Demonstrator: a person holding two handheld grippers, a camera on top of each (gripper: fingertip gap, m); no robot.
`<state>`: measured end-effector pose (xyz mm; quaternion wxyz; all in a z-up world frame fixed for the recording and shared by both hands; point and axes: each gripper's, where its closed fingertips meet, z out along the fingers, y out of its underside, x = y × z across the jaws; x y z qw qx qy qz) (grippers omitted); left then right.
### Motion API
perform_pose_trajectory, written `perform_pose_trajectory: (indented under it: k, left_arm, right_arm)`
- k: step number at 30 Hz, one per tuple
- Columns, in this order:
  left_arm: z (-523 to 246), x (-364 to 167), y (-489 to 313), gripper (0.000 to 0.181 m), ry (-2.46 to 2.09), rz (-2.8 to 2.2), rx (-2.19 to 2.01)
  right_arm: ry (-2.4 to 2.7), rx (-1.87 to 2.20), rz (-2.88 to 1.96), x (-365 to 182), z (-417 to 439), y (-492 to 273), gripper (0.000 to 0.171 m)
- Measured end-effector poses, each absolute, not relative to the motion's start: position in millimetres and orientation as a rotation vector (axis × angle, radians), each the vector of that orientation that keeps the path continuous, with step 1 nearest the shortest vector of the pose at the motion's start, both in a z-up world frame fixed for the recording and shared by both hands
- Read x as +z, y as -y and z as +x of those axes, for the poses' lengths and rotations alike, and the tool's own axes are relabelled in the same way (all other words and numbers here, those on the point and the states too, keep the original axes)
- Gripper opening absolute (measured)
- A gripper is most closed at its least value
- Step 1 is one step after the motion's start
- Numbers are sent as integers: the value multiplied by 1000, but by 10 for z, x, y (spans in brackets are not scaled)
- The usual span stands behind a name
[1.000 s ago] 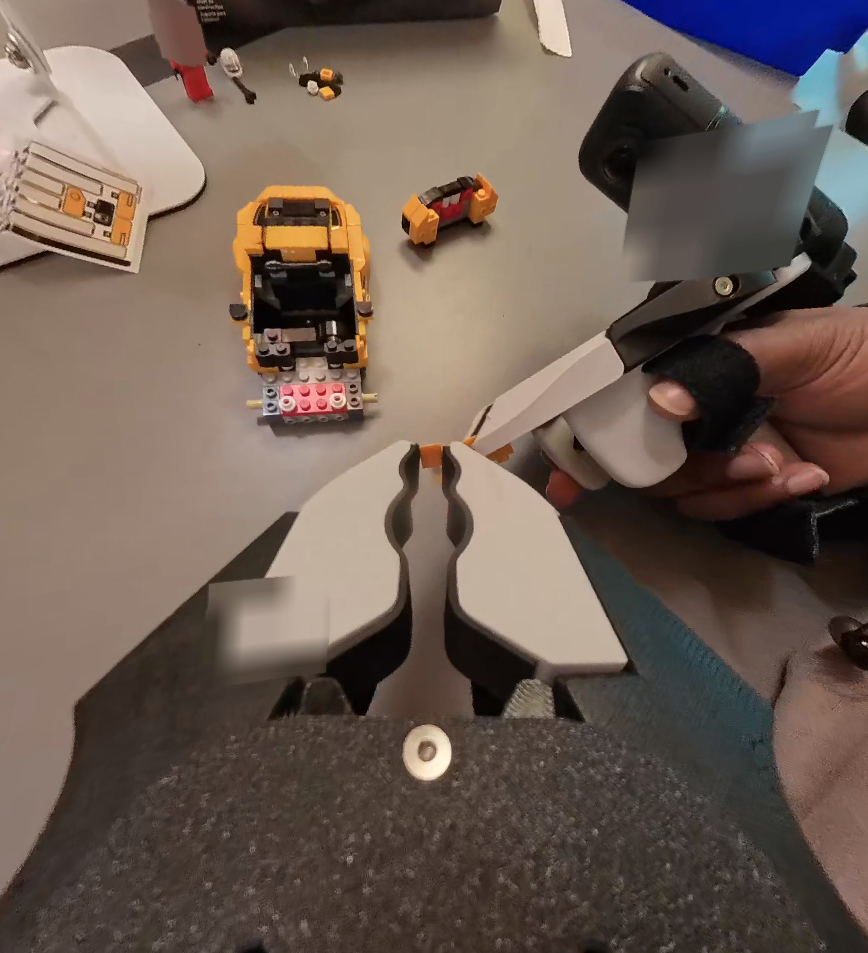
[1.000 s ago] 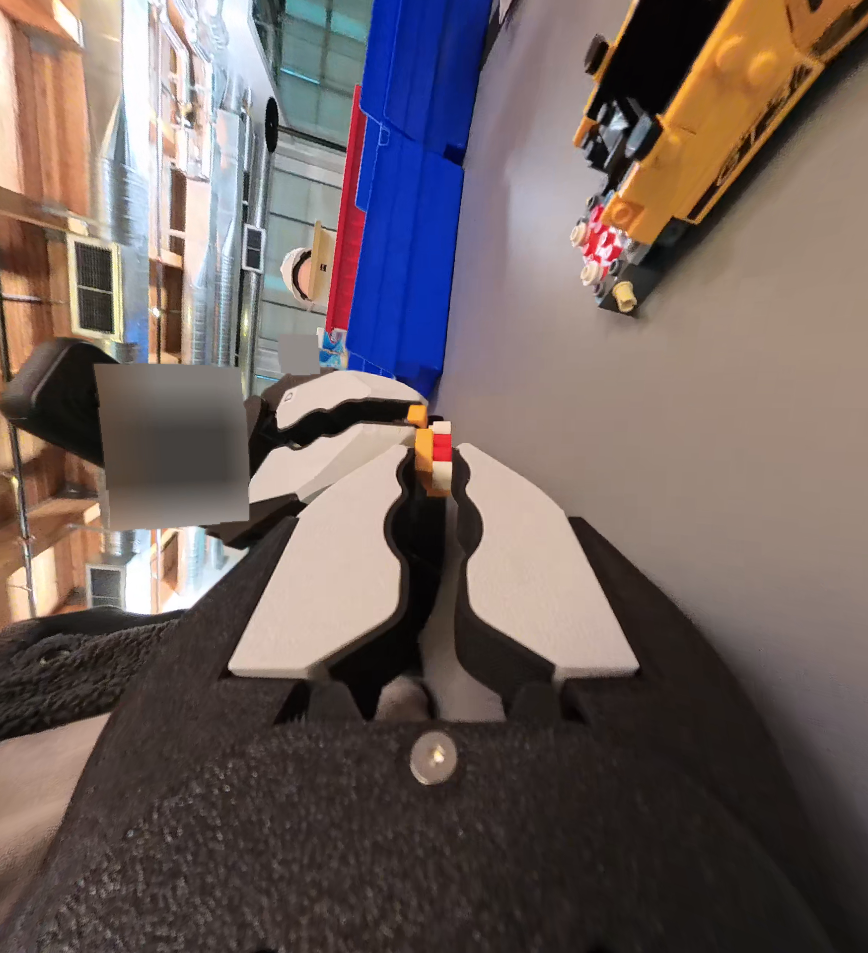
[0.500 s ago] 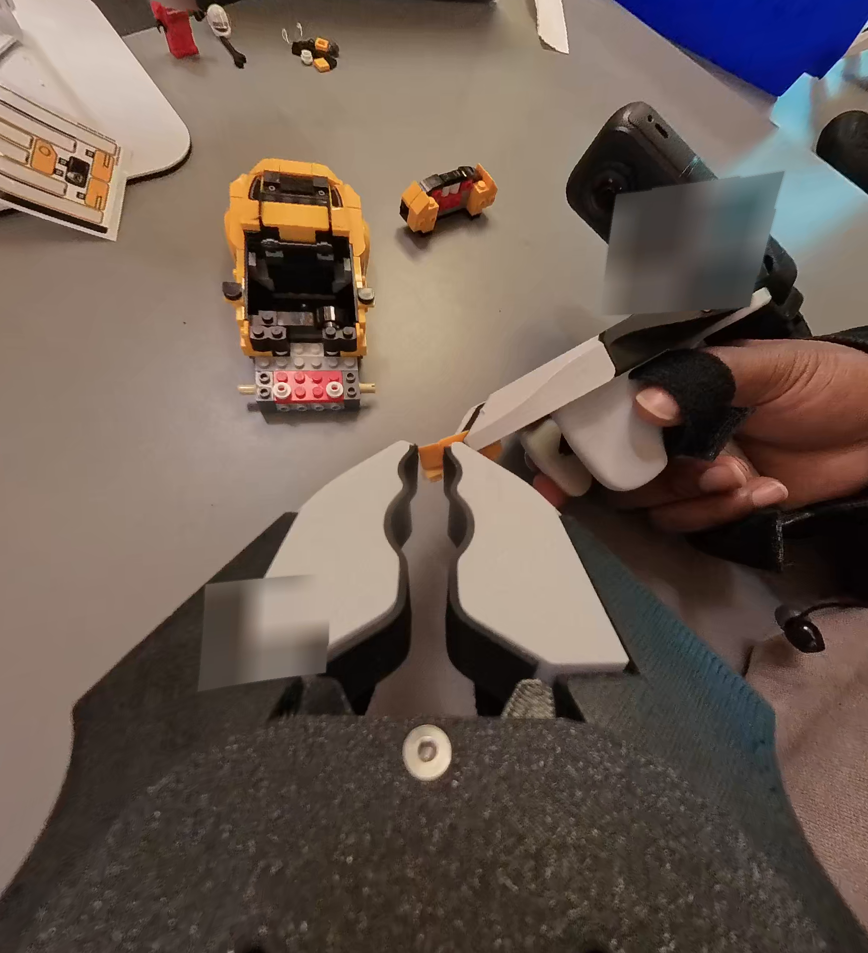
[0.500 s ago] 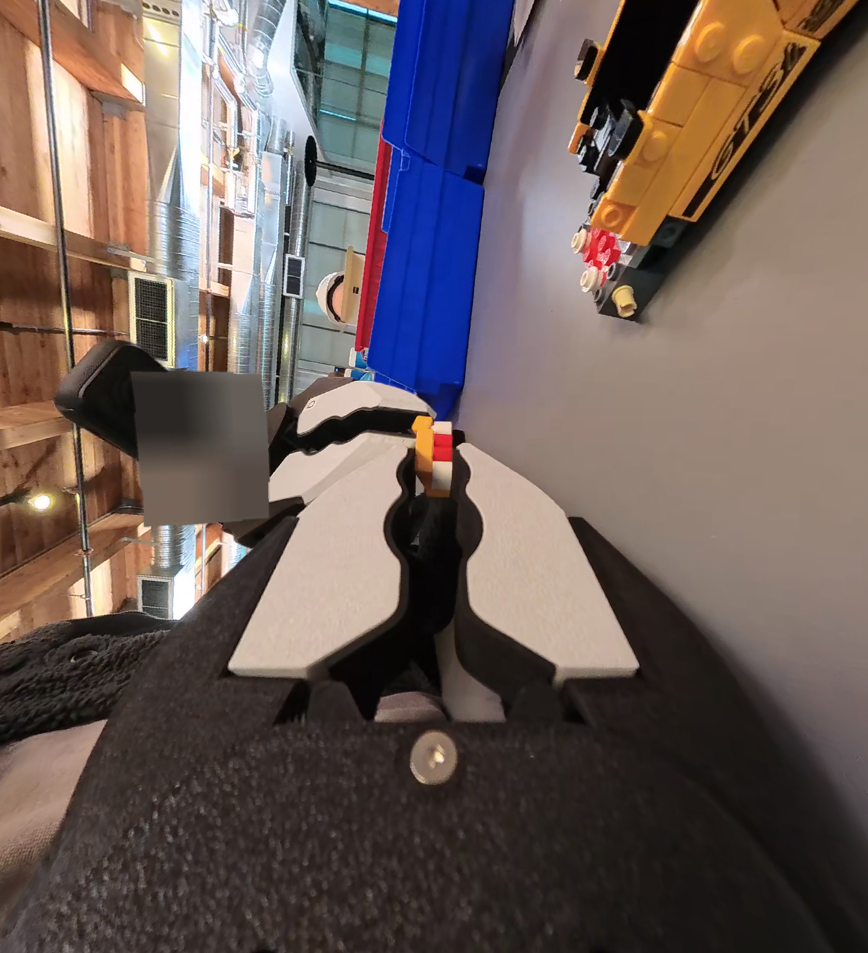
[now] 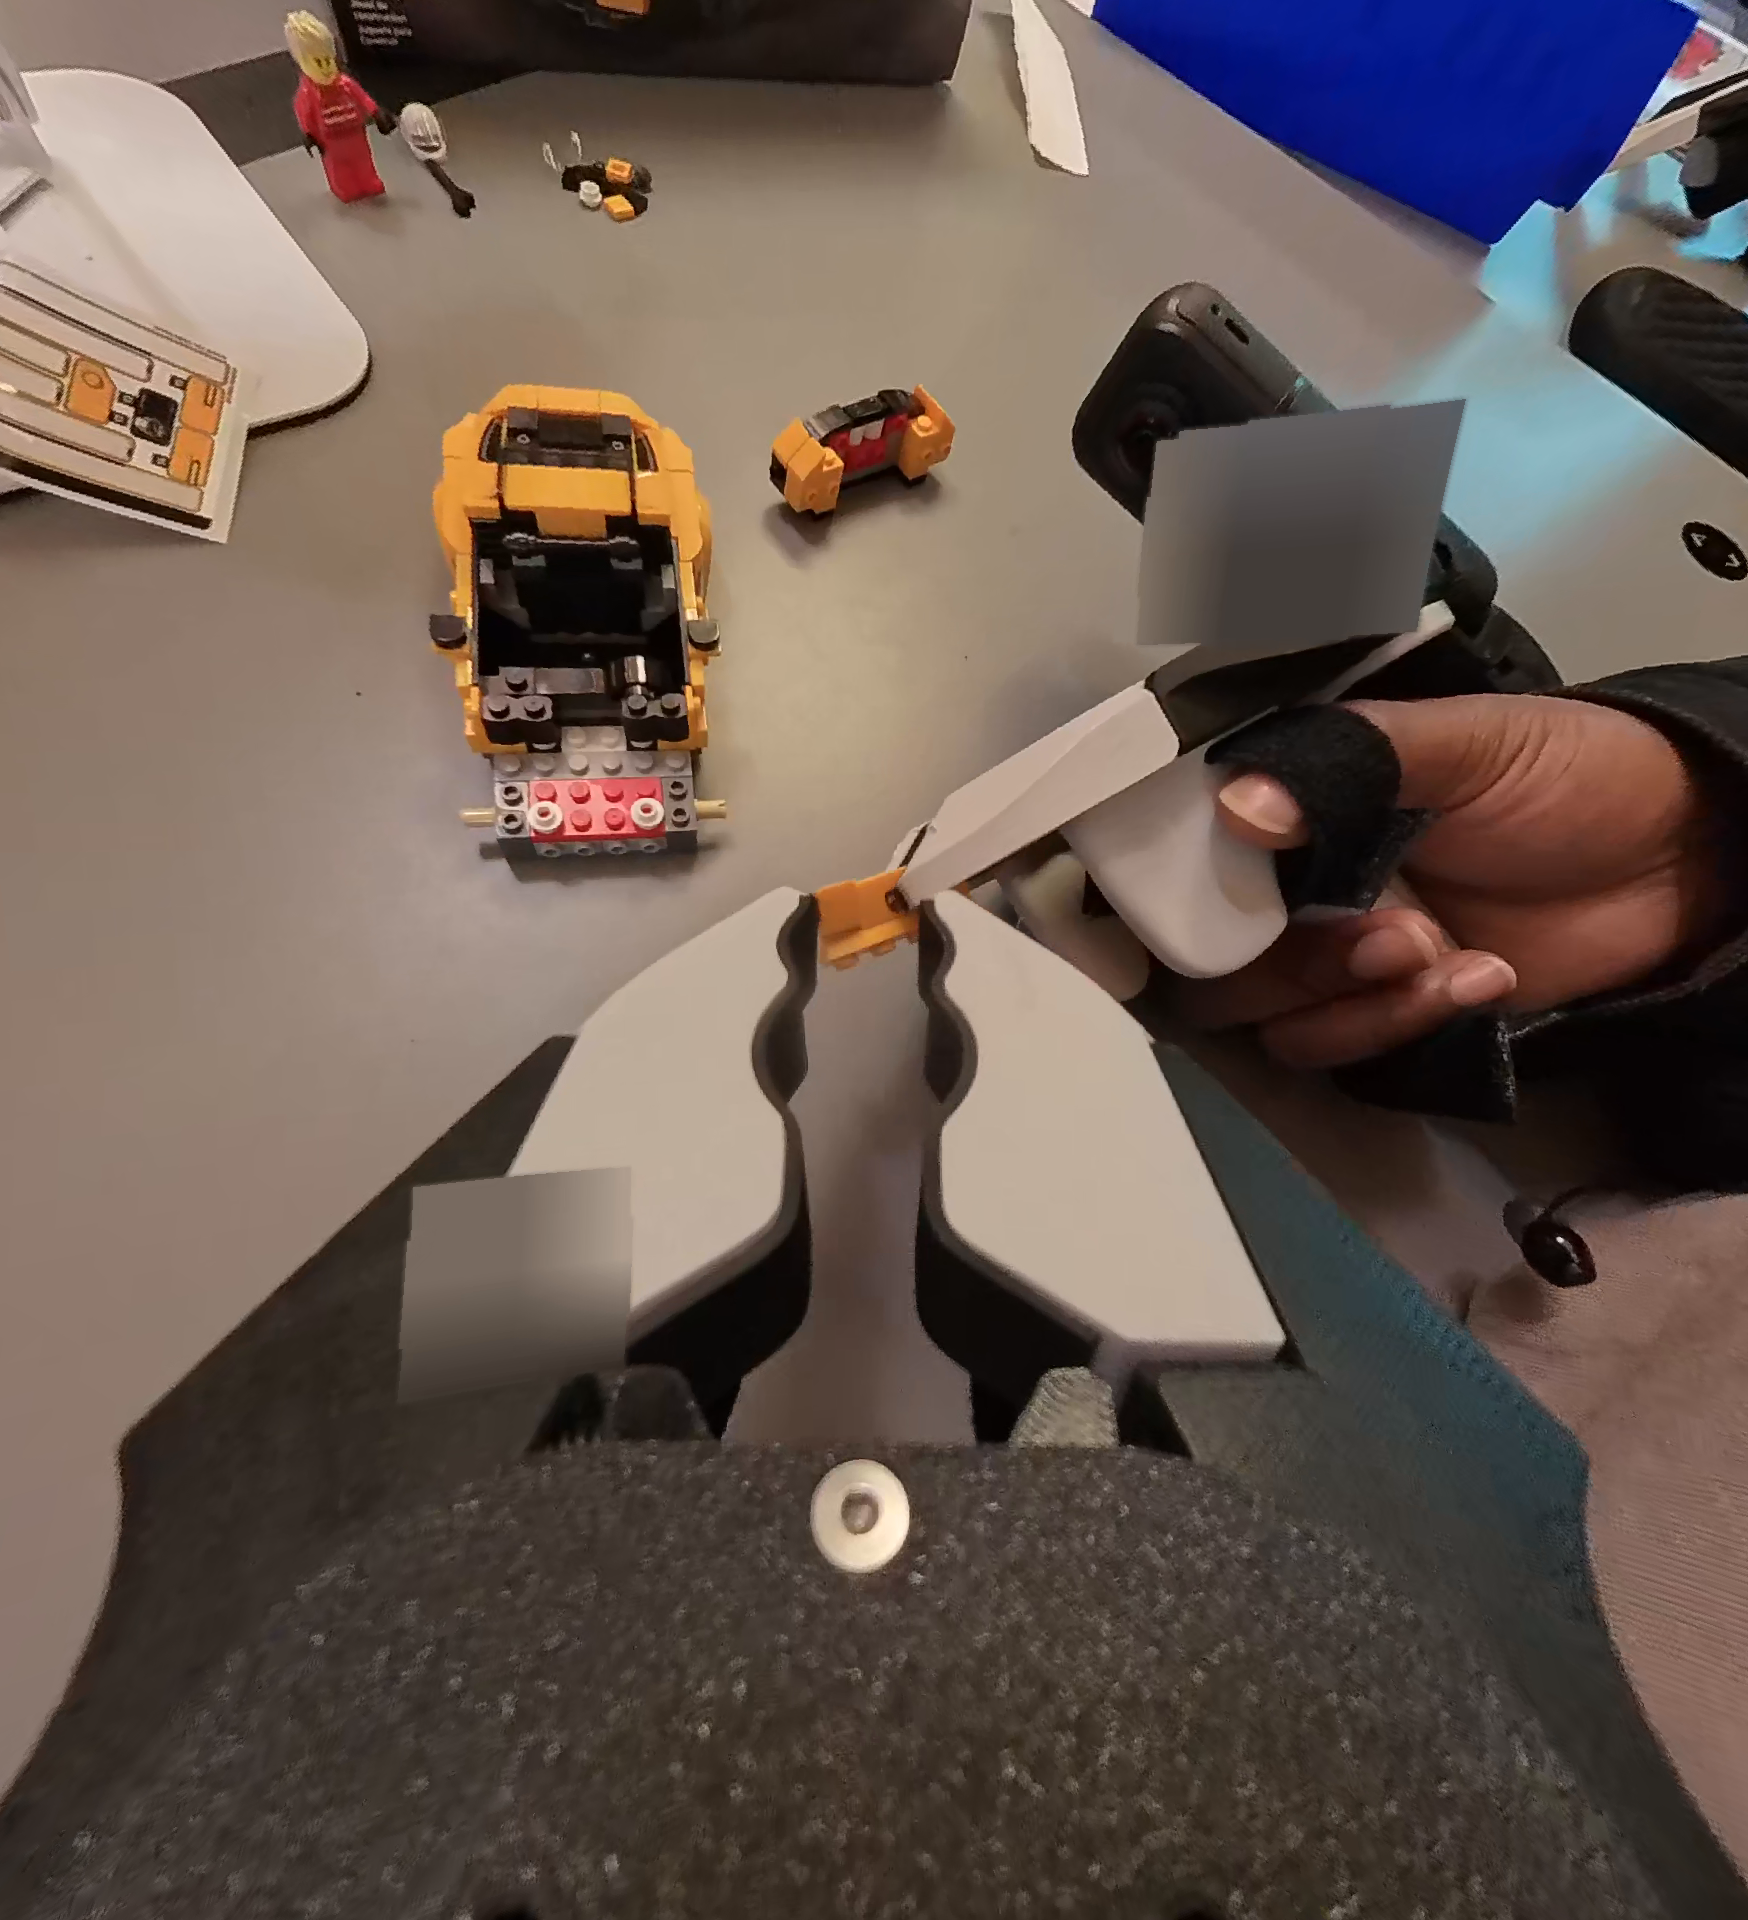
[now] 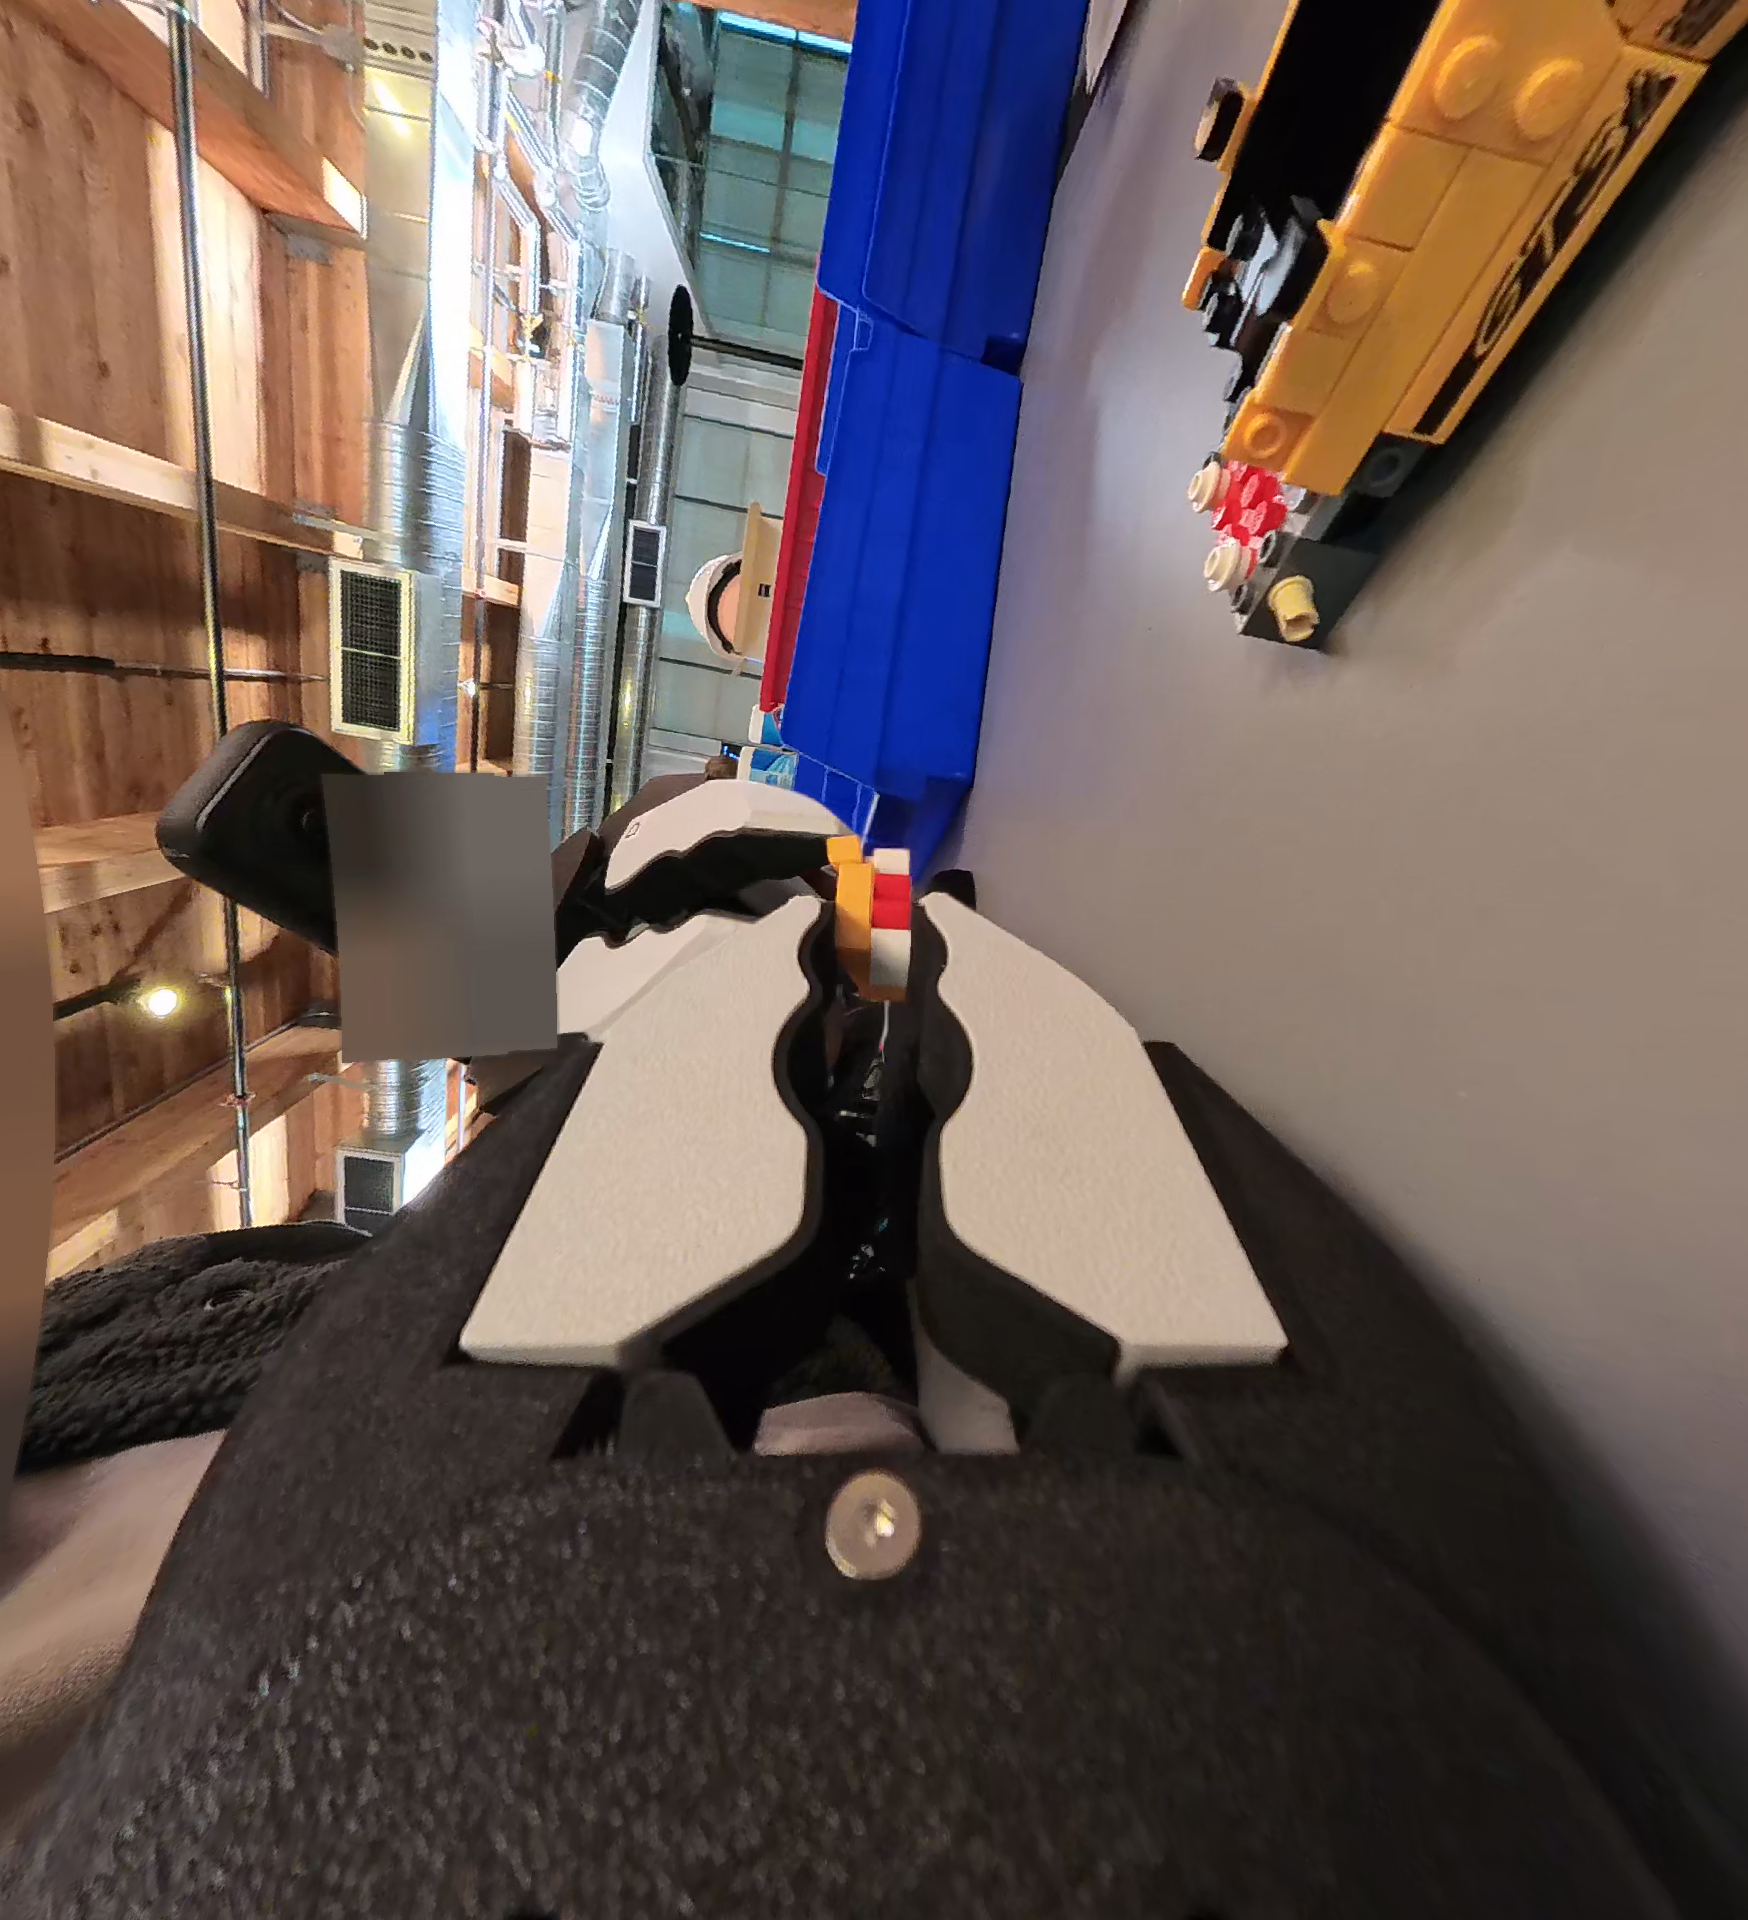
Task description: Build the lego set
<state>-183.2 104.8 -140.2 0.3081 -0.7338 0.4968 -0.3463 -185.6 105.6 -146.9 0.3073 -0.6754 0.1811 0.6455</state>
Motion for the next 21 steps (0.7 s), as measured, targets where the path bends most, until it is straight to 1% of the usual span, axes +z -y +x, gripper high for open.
perform_pose_trajectory:
  k: [1, 5, 7, 11, 16, 21]
  left_arm:
    - [-1836, -1385, -1046, 18, -1309, -1936, -919]
    - [-1867, -1295, -1043, 18, -1285, -1930, -965]
    - [-1884, -1274, -1017, 15, -1295, -1926, -1006]
    - [-1960, -1311, -1088, 14, -1287, -1942, -1022]
    - [-2052, -1566, -1335, 13, -1362, -2016, -926]
    - [-2003, -1917, -1637, 17, -1483, -2052, -708]
  right_arm:
    - [-477, 1711, -1783, -1463, -1858, -1054, 13]
    - [-453, 1735, -1766, -1428, -1878, -1038, 13]
    - [-430, 1735, -1759, -1409, -1890, -1032, 13]
    - [-420, 1733, -1778, -1412, -1891, -1010, 13]
    - [-361, 1656, -1809, -1352, -1796, -972, 13]
    - [-381, 1595, -1780, -1321, -1590, -1005, 13]
